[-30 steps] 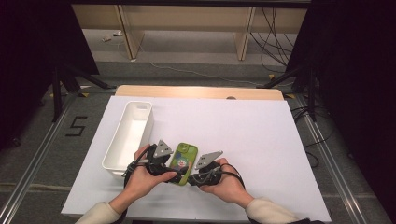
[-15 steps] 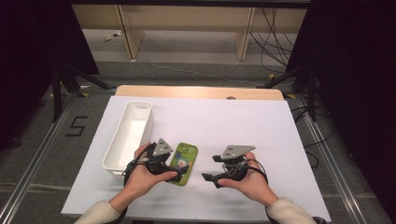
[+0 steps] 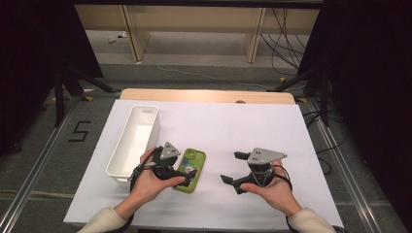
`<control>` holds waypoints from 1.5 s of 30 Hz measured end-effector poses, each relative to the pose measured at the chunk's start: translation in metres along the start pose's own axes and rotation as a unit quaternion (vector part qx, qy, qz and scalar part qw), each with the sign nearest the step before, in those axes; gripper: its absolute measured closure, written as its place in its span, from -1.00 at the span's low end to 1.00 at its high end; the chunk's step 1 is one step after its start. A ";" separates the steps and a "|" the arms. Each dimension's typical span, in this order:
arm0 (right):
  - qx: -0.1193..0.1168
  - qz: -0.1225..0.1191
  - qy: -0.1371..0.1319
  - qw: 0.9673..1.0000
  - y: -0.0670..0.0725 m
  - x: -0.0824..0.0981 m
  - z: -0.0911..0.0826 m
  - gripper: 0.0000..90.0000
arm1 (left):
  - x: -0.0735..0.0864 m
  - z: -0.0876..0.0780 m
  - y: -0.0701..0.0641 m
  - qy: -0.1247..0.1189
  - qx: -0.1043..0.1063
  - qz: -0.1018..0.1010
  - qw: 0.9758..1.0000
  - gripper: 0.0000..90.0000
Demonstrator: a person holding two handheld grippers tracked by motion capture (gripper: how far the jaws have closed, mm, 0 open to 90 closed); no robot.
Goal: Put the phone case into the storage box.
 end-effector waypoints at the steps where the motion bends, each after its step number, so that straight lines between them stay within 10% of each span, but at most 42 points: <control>1: 0.005 0.000 -0.002 1.000 -0.001 0.001 -0.002 -0.83 | 0.000 0.001 0.000 -0.001 -0.004 0.000 1.000 -1.00; 13: 0.081 0.015 -0.015 0.997 -0.025 0.015 -0.046 -0.85 | -0.002 0.007 0.000 0.014 -0.027 -0.005 1.000 -1.00; 26: 0.113 0.026 -0.030 0.993 -0.032 0.026 -0.072 -0.83 | -0.002 0.009 0.001 0.011 -0.037 -0.007 0.999 -1.00; 45: 0.102 0.018 -0.019 0.994 -0.020 0.025 -0.063 -0.83 | -0.005 0.015 0.000 0.026 -0.041 -0.005 0.999 -1.00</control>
Point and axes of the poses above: each handheld gripper's, and its own axes: z roughly forward along the jaws, x roughly out of its underside, y roughly to its left, the point moved 2 cm from there along z, roughly forward along the jaws, and after that the axes turned 15 degrees about -z, right-handed, at the moved point
